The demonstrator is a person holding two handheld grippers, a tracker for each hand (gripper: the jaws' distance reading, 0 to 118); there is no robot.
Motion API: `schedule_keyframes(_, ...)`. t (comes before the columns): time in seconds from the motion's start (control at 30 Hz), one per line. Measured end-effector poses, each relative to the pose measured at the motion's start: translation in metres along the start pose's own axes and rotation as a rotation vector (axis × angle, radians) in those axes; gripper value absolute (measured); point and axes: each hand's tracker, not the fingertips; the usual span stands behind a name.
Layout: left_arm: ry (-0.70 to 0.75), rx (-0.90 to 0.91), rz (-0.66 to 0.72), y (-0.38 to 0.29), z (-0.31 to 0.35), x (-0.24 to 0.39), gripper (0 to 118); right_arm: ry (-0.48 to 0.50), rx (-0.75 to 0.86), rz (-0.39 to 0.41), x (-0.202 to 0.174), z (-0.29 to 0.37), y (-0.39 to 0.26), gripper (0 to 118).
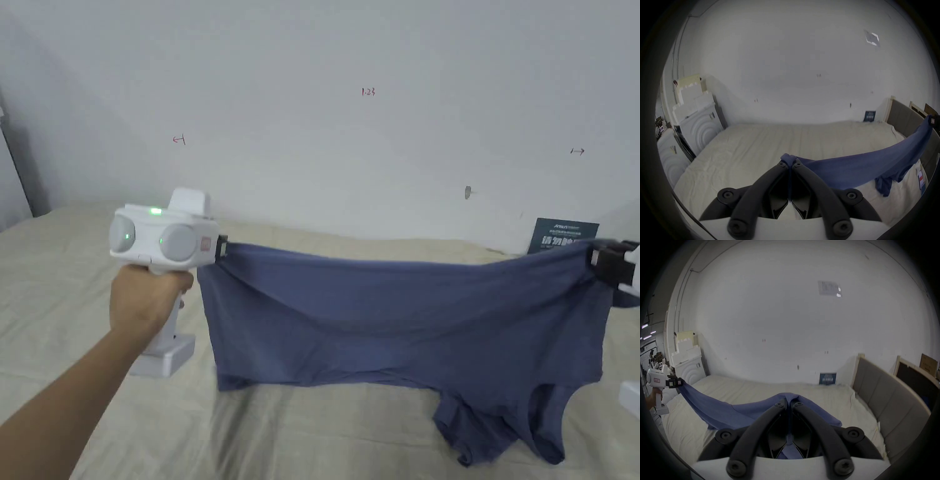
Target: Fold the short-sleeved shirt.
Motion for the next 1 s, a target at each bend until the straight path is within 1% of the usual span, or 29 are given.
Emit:
schedule_keyframes(0.07, -0.011, -0.032, -0.003, -0.028, -0.008, -0.002, 0, -0.002, -0.032, -0.014, 0.0, 0.001, -0.027, 1)
schedule_keyframes(0.17, -0.036, -0.067, 0.023, -0.072, -0.005, -0.01, 0, 0.012, -0.081, -0.063, 0.0, 0.015, -0.067, 1)
schedule_keyframes(0.2, -0.046, -0.091, 0.033, -0.085, 0.011, -0.005, 0, 0.017, -0.092, -0.066, -0.001, 0.022, -0.081, 1)
schedule_keyframes(0.27, -0.06, -0.113, 0.049, -0.112, 0.021, -0.01, 0, 0.023, -0.121, -0.072, -0.003, 0.04, -0.106, 1)
schedule_keyframes(0.37, -0.061, -0.139, 0.041, -0.154, 0.037, -0.018, 0, 0.039, -0.152, -0.118, -0.009, 0.072, -0.145, 1)
schedule_keyframes(0.4, -0.06, -0.142, 0.038, -0.167, 0.047, -0.02, 0, 0.037, -0.154, -0.125, -0.001, 0.08, -0.158, 1)
schedule_keyframes(0.53, -0.073, -0.178, 0.037, -0.211, 0.088, -0.025, 0, 0.041, -0.188, -0.148, -0.012, 0.129, -0.202, 1)
schedule_keyframes(0.6, -0.073, -0.198, 0.036, -0.232, 0.113, -0.026, 0, 0.046, -0.212, -0.173, -0.016, 0.154, -0.222, 1)
schedule_keyframes(0.8, -0.069, -0.257, 0.059, -0.29, 0.156, -0.042, 0, 0.053, -0.258, -0.189, -0.029, 0.218, -0.268, 1)
schedule_keyframes(1.0, -0.065, -0.298, 0.062, -0.322, 0.191, -0.051, 0, 0.057, -0.297, -0.195, -0.035, 0.262, -0.303, 1)
